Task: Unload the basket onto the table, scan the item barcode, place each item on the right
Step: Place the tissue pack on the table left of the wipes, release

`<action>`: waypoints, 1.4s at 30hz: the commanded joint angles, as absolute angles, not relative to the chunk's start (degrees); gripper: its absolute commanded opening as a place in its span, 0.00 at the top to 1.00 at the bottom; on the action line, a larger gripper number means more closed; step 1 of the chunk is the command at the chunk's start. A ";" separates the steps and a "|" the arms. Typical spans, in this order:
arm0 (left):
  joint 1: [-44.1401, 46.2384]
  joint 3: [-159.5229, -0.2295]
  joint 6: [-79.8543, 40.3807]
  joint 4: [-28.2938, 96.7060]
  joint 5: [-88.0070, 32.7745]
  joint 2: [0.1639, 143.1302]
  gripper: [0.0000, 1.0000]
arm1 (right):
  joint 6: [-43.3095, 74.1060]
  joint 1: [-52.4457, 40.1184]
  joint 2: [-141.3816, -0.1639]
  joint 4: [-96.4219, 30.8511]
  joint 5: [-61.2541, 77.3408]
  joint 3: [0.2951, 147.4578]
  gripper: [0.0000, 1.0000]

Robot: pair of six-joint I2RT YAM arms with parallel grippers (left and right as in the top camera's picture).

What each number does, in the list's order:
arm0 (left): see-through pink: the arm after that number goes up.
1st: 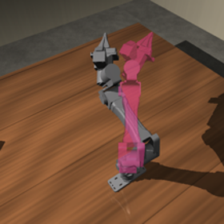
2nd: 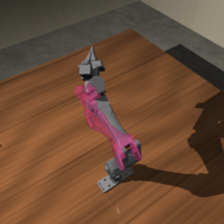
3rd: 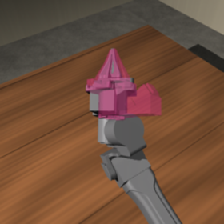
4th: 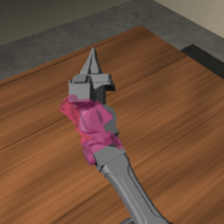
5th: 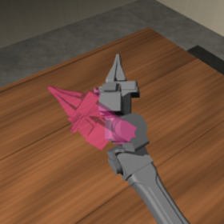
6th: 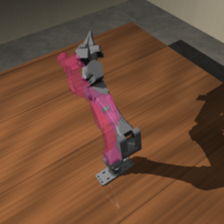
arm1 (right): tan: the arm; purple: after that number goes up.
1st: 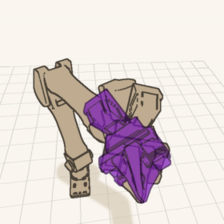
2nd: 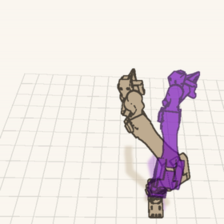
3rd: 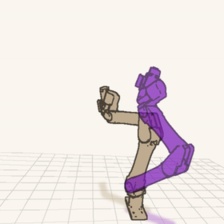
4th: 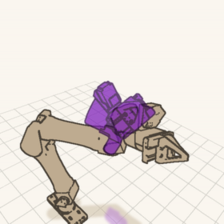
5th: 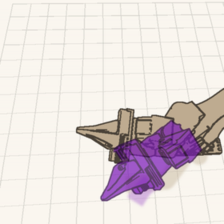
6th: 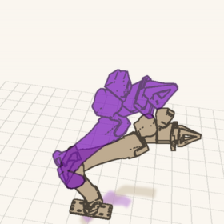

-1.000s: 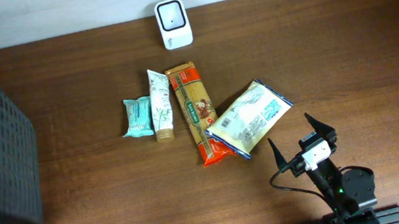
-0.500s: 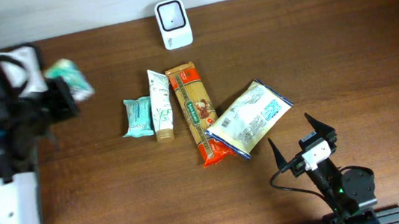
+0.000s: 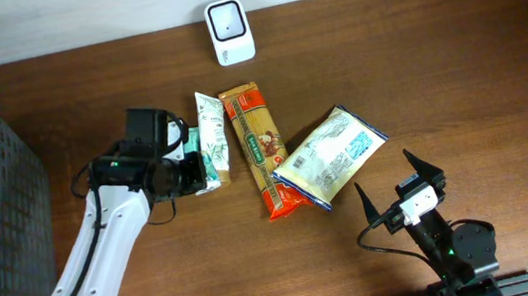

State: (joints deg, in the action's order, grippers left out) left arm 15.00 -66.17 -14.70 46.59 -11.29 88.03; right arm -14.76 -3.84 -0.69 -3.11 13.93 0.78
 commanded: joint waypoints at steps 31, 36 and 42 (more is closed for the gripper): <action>15.38 -66.46 -13.54 45.87 -10.24 81.56 0.36 | -13.91 -3.68 -0.36 -3.25 13.43 0.32 0.01; 15.38 -66.54 -10.50 45.45 -7.20 68.79 0.33 | -13.91 -3.68 -0.36 -3.25 13.43 0.32 0.01; 15.38 -66.54 -10.37 45.47 -5.06 59.11 0.30 | -13.93 -3.68 -0.36 -3.25 13.43 0.32 0.01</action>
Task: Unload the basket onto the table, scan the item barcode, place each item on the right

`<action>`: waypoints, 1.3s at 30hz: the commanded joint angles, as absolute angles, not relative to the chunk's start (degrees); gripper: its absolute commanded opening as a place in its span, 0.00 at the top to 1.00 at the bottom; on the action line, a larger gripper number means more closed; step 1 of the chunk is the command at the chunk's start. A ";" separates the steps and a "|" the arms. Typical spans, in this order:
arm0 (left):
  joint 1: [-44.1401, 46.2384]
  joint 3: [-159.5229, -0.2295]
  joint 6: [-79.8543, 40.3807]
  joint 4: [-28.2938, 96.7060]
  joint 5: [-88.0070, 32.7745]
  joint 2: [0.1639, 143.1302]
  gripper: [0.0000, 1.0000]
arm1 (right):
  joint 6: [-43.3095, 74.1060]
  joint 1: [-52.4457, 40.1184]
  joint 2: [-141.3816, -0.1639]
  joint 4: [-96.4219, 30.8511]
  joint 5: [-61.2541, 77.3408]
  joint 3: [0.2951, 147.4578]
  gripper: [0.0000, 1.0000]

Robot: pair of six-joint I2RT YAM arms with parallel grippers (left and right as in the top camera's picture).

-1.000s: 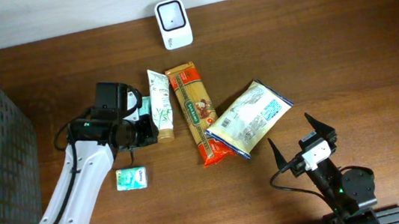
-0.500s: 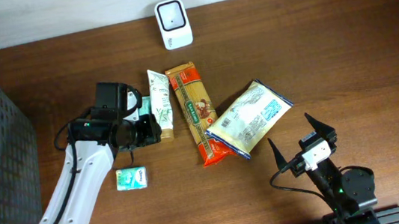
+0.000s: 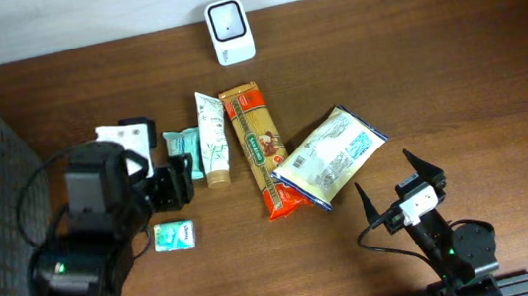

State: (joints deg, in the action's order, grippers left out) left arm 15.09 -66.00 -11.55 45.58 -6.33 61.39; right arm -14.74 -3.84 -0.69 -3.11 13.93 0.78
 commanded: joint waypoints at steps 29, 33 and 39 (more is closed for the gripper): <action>15.40 -66.52 -10.39 45.89 -5.10 64.51 0.30 | -13.93 -3.68 -0.36 -3.25 13.43 0.34 0.01; 15.40 -66.52 -10.39 45.89 -5.08 65.69 0.30 | -13.91 -3.68 -0.36 -3.25 13.43 0.32 0.01; 15.38 -66.52 -10.37 45.84 -4.60 65.69 0.29 | -13.93 -3.68 -0.36 -3.25 13.43 0.32 0.01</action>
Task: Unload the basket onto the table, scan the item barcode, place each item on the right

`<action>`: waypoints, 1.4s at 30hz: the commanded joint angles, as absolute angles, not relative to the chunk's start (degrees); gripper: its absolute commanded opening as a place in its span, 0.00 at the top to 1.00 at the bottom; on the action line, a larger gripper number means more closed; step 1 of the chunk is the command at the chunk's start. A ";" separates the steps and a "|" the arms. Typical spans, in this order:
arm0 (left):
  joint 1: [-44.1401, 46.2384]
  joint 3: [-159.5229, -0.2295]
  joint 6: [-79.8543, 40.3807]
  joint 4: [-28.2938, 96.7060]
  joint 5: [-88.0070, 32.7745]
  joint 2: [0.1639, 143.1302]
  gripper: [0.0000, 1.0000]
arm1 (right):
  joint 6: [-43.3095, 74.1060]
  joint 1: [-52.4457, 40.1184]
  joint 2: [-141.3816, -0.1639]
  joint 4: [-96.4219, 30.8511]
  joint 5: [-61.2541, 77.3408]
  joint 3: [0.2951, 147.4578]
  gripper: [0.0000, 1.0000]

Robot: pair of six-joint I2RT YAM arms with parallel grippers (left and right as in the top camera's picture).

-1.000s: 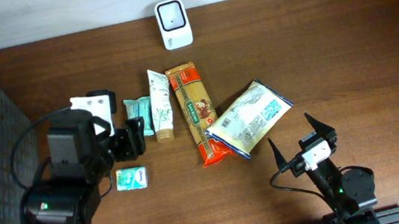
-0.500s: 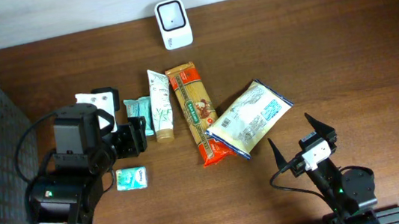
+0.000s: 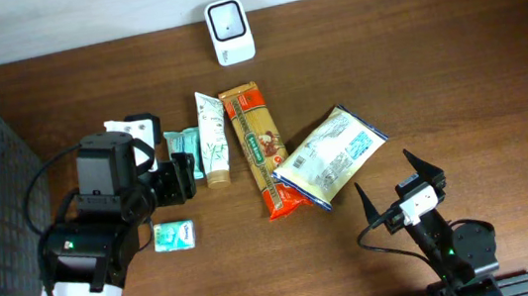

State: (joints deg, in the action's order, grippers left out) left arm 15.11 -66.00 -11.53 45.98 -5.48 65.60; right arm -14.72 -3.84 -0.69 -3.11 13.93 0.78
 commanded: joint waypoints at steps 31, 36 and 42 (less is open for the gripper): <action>15.09 -67.46 10.41 35.33 4.29 68.29 0.00 | -13.93 -3.68 -0.36 -3.25 13.43 0.32 0.02; 9.91 -67.68 8.67 34.00 10.37 63.16 0.00 | -13.93 -3.68 -0.36 -3.25 13.43 0.34 0.01; 1.78 -67.68 2.76 34.33 10.39 59.35 0.00 | -13.91 -3.68 -0.36 -3.25 13.43 0.32 0.01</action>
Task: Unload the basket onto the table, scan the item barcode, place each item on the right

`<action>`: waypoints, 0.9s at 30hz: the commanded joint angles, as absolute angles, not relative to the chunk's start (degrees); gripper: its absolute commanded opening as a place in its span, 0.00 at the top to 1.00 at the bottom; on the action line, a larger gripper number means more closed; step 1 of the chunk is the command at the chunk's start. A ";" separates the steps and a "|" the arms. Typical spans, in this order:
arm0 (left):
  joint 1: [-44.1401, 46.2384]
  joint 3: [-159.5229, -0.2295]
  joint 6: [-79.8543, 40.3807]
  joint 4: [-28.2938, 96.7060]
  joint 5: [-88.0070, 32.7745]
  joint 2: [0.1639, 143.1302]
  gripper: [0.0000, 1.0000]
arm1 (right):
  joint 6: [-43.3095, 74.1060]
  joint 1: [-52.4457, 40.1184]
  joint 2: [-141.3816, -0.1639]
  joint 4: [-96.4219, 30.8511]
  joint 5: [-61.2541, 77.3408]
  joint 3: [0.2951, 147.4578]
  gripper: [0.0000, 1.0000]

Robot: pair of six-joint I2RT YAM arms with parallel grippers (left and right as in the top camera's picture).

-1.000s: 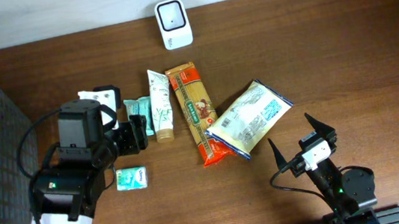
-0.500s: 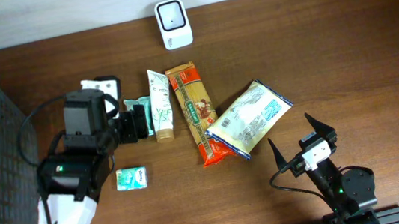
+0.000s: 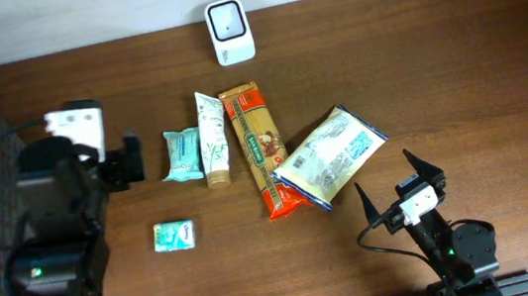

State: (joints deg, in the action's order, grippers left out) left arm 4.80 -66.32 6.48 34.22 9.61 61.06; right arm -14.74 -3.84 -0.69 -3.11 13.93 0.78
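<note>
The white barcode scanner [image 3: 227,19] stands at the table's far edge. Below it lie a teal packet [image 3: 183,154], a white-green tube [image 3: 210,139], an orange pasta pack [image 3: 256,149] and a white-yellow bag [image 3: 331,156]. A small green pack [image 3: 174,235] lies apart, nearer the front. My left gripper [image 3: 132,160] hovers left of the teal packet, looking open and empty. At the front right my right gripper [image 3: 390,183] is open, just below the bag, and holds nothing.
A dark mesh basket fills the left edge, close behind my left arm. The wooden table [image 3: 454,67] runs to a pale wall at the back.
My left gripper has moved left and slightly back, from beside the teal packet to well clear of it. The items and my right arm stay where they were.
At first my left gripper was down on the teal packet beside the tube, and no small green pack showed. Then the gripper stood just left of the packet, with the green pack lying on the table below it. It stayed there, and now it has moved further left.
</note>
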 commanded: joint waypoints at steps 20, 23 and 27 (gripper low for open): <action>-6.07 -67.66 -1.96 45.47 12.27 59.29 0.01 | -13.91 -3.68 -0.36 -3.25 13.43 0.32 0.01; -6.07 -67.66 -1.93 46.19 12.27 59.27 0.01 | -13.91 -3.68 -0.36 -3.25 13.43 0.32 0.01; -6.07 -67.66 -1.93 46.22 12.27 59.27 0.01 | -13.93 -3.68 -0.36 -3.25 13.43 0.32 0.01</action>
State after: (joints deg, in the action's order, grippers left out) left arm -5.80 -66.54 -1.37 46.17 11.46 59.77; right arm -14.72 -3.84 -0.69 -3.11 13.93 0.78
